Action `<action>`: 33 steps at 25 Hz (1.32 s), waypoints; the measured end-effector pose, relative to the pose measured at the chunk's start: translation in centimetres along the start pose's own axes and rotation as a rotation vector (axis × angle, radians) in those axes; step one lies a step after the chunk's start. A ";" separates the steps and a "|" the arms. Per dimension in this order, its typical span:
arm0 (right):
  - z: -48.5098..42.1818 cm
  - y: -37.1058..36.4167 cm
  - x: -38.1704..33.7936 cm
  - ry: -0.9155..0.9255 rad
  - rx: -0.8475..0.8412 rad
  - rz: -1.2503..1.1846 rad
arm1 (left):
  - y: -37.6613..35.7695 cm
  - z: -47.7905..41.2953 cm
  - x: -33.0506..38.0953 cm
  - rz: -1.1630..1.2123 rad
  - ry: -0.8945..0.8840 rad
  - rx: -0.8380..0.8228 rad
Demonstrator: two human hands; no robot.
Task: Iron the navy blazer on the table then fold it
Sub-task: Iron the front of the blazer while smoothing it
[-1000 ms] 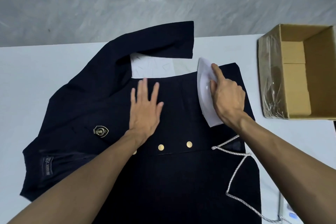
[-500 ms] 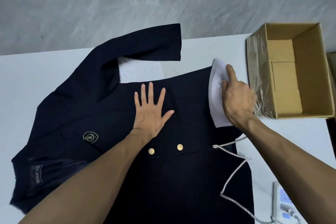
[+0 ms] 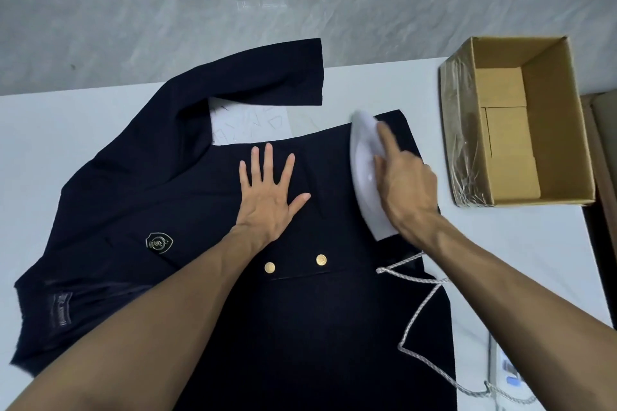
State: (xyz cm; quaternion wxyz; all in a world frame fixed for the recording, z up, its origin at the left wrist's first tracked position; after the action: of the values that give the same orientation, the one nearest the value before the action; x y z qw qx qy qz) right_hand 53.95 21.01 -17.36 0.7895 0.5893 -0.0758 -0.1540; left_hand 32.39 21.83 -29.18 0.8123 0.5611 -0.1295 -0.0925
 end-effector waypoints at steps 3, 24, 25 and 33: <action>2.0 -1.9 -2.2 0.099 -0.069 0.060 | -0.1 0.1 0.0 0.014 -0.004 -0.040; 6.0 -1.7 4.5 -0.071 0.006 -0.380 | -4.5 11.9 3.3 -0.102 -0.104 -0.045; 5.8 -1.6 4.5 -0.072 0.004 -0.384 | -4.1 11.0 3.2 -0.103 -0.093 -0.031; 5.1 -0.6 3.4 -0.041 0.001 -0.360 | -2.2 6.1 2.6 -0.121 -0.076 0.032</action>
State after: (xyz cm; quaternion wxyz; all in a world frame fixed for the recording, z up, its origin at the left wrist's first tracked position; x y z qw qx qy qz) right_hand 55.49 15.16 -16.64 0.7473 0.5904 0.0147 -0.3046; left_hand 32.91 14.91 -28.96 0.7907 0.5768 -0.1276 -0.1607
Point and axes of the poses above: each hand's wrist, its own z-axis away from the middle knuckle, its own y-axis out of the back of the hand, x = y × z, the point moved 8 cm from there along -z, towards the middle knuckle, and after that the axes turned 5 degrees about z, right-handed, at the moved point
